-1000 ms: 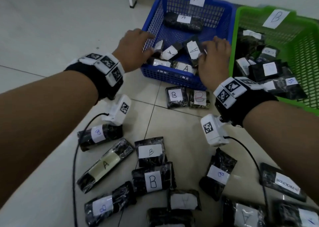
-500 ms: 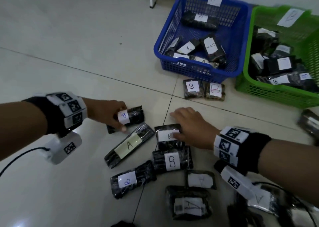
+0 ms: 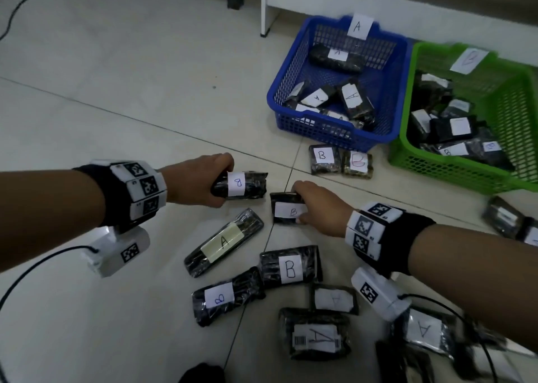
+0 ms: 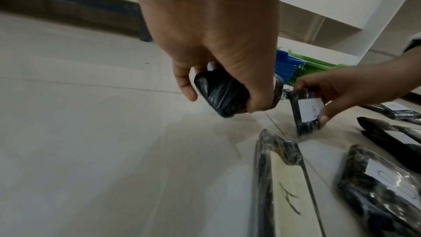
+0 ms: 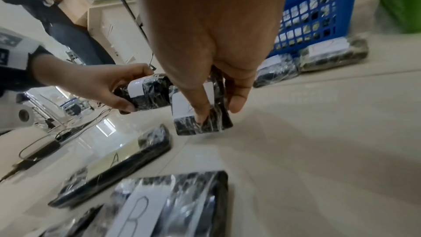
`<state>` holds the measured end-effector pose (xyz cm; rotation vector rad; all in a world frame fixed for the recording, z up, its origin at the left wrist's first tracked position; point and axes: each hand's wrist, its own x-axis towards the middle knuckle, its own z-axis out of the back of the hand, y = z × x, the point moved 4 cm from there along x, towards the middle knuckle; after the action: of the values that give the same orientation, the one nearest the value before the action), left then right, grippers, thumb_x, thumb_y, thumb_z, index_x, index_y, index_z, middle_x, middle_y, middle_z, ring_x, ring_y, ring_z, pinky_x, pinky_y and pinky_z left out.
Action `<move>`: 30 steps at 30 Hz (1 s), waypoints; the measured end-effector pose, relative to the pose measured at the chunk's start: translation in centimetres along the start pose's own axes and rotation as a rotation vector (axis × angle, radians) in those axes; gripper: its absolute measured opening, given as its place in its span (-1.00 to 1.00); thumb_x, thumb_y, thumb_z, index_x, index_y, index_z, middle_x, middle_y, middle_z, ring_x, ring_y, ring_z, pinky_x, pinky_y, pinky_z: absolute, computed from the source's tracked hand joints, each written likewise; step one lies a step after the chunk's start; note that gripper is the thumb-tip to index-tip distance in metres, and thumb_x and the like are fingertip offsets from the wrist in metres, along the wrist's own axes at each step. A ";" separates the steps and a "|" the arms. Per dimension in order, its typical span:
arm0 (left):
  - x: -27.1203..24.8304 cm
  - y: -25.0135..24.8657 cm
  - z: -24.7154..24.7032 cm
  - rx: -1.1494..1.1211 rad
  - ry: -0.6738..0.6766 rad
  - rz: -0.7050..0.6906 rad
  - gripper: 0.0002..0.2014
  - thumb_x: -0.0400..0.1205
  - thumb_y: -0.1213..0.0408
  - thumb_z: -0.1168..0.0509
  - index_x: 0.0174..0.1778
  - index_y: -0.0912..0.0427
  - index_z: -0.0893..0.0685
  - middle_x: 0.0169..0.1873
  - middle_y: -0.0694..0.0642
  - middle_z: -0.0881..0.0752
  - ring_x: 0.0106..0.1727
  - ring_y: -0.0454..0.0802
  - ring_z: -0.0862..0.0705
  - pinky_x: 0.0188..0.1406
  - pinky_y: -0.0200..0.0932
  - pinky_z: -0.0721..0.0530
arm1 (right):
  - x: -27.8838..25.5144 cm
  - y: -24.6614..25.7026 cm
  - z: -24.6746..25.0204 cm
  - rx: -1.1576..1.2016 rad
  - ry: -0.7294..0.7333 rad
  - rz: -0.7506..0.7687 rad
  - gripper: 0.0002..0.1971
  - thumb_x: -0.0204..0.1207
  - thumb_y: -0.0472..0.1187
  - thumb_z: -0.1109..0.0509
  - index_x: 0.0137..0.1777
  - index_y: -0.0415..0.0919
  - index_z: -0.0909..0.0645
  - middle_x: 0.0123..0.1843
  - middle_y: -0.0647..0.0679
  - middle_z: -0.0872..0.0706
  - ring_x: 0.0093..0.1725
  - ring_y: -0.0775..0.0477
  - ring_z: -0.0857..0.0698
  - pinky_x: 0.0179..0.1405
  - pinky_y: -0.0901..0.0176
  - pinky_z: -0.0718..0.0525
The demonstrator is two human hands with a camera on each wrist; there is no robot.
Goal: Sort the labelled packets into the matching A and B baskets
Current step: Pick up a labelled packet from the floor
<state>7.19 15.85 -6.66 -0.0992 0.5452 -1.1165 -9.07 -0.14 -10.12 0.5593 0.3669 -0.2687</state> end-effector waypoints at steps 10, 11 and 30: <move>5.1 -7.1 5.9 -0.175 -0.387 -0.115 -0.54 0.48 0.28 -0.41 0.25 0.08 -0.39 -0.02 -0.04 -0.55 -0.12 -0.10 -0.56 -0.24 -0.38 -0.47 | -5.4 -6.9 13.8 0.249 -0.585 -0.176 -0.54 0.55 -0.44 -0.20 0.38 -0.07 -0.22 -0.26 -0.12 -0.54 -0.43 -0.04 -0.52 -0.57 0.24 -0.41; 5.7 -8.0 6.4 -0.224 -0.415 -0.111 -0.55 0.48 0.31 -0.40 0.22 0.09 -0.36 -0.08 -0.03 -0.55 -0.17 -0.10 -0.56 -0.28 -0.34 -0.47 | -6.0 -8.2 15.2 0.262 -0.660 -0.202 -0.58 0.54 -0.46 -0.20 0.32 -0.11 -0.25 -0.25 -0.11 -0.51 -0.42 -0.03 -0.51 -0.56 0.23 -0.35; 27.1 -30.0 2.8 -0.470 -0.539 -0.098 -0.58 0.54 0.06 -0.41 0.05 0.13 -0.30 0.00 0.14 -0.59 -0.06 0.13 -0.63 -0.12 0.07 -0.66 | -11.5 -29.1 21.7 0.196 -0.918 -0.596 -0.68 0.60 -0.14 -0.24 0.32 -0.15 -0.56 0.22 -0.17 -0.72 0.21 -0.26 -0.62 0.14 0.03 -0.56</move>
<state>-7.56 -21.83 -3.86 -0.8185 0.3073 -0.9839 -23.76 -34.32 -1.90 0.4516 -0.4056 -1.0950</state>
